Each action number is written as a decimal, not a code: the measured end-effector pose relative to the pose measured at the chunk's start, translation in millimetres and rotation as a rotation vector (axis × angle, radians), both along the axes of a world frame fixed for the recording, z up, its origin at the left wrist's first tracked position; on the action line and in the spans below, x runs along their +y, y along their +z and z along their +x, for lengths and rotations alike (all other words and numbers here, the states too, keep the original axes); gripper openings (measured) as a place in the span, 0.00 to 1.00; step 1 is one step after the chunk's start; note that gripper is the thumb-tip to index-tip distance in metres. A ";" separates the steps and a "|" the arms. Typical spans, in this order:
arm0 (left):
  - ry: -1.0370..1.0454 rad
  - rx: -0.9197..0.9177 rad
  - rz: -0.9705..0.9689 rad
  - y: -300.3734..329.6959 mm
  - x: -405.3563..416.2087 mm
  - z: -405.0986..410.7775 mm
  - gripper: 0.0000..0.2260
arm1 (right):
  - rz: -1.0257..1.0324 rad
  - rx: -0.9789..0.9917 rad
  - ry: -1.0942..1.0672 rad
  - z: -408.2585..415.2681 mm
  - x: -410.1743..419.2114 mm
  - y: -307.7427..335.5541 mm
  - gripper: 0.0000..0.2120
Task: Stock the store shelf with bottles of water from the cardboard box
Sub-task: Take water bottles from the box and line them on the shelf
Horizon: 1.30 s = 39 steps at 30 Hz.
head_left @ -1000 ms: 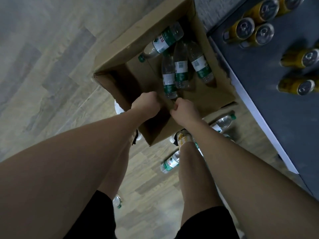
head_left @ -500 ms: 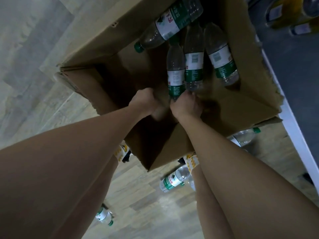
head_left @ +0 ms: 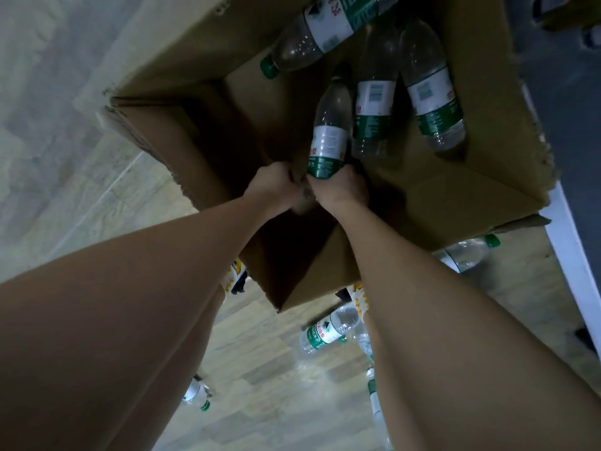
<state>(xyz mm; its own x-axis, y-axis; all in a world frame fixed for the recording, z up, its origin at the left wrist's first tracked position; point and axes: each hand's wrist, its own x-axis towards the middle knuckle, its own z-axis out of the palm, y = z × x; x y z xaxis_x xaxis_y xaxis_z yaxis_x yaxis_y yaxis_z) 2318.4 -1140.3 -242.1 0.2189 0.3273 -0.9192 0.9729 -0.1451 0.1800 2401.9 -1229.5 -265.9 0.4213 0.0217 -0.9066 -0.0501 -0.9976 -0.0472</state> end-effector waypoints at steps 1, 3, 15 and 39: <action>0.002 0.006 0.003 6.5 1.1 -1.3 0.14 | -0.003 0.029 -0.015 3.9 -1.2 9.9 0.37; -0.003 0.039 0.005 20.7 2.9 -4.8 0.15 | 0.023 0.074 -0.113 11.5 -3.7 32.0 0.35; -0.281 -0.045 0.012 203.1 24.2 18.8 0.07 | 0.008 0.097 0.096 57.4 -11.5 221.1 0.30; -0.854 -0.713 0.204 829.7 97.3 226.1 0.40 | 0.369 -0.480 0.434 210.4 11.5 928.9 0.25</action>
<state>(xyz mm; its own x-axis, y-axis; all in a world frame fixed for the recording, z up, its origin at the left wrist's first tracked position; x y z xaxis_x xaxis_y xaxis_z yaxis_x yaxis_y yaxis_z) 2544.5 -1043.0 587.6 0.8957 -0.0509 -0.4417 0.2263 -0.8031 0.5513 2612.3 -1218.0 663.0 0.6535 0.5439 -0.5265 0.4554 -0.8380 -0.3005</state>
